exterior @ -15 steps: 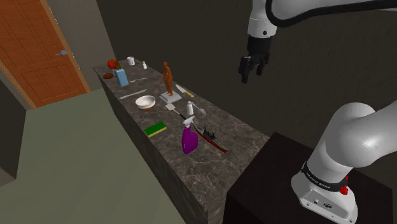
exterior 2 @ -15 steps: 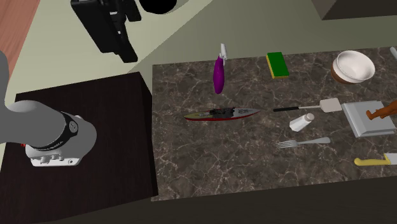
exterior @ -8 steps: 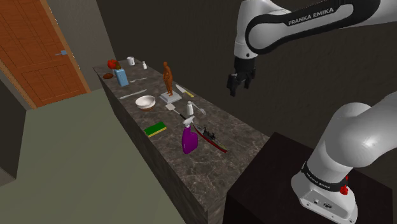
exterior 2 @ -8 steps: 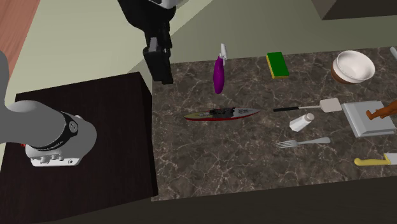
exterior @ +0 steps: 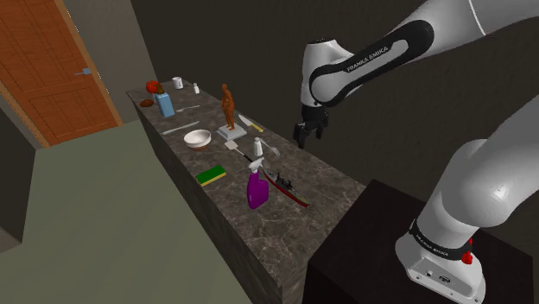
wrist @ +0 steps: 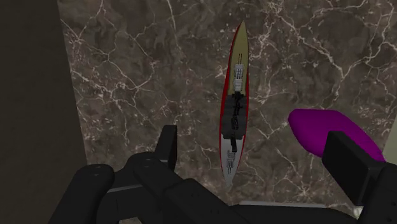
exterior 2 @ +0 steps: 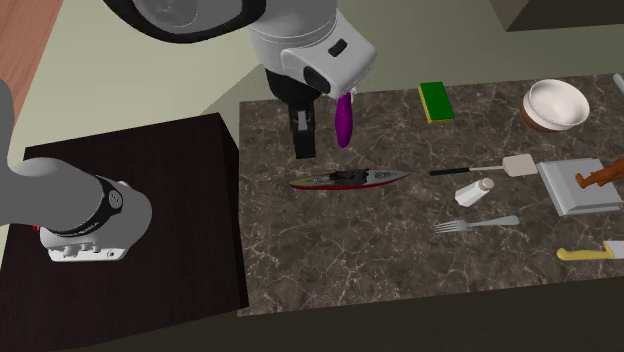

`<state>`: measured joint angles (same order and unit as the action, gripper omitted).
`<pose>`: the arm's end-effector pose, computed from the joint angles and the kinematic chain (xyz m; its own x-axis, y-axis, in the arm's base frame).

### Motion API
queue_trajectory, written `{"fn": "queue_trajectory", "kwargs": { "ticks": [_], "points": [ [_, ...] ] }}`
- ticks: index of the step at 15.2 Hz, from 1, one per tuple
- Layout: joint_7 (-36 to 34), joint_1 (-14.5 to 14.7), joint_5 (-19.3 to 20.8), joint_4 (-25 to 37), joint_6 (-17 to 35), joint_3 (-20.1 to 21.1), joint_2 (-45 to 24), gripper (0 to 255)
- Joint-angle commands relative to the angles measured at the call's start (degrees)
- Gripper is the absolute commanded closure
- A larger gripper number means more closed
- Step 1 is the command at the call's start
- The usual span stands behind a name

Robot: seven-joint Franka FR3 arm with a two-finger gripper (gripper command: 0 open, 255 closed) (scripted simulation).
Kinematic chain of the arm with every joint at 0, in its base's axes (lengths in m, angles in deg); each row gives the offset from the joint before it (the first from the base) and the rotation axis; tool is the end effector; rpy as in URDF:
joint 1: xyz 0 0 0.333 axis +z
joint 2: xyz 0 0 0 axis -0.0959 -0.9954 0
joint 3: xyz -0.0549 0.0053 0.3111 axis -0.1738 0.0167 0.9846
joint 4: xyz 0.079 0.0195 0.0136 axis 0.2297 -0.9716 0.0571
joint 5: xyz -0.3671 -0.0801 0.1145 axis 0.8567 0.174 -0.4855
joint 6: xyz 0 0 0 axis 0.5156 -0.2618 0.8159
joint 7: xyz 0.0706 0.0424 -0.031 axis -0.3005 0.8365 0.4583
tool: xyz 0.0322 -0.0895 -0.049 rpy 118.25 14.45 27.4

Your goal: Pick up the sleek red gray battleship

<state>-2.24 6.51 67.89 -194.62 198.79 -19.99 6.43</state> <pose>0.4375 -0.0007 0.3912 0.9909 -0.1308 0.0322 -0.1317 -0.9909 0.0282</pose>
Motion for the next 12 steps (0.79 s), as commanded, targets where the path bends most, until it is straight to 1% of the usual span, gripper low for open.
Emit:
{"fn": "queue_trajectory", "kwargs": {
  "ticks": [1,7,12],
  "points": [
    [0.11,0.04,-0.21,1.12,3.65,-0.12,-4.88,0],
    [0.82,0.11,-1.17,5.33,12.62,-0.34,-18.64,0],
    [1.64,-0.03,-2.27,10.90,18.23,-0.16,-30.31,0]
  ]
}}
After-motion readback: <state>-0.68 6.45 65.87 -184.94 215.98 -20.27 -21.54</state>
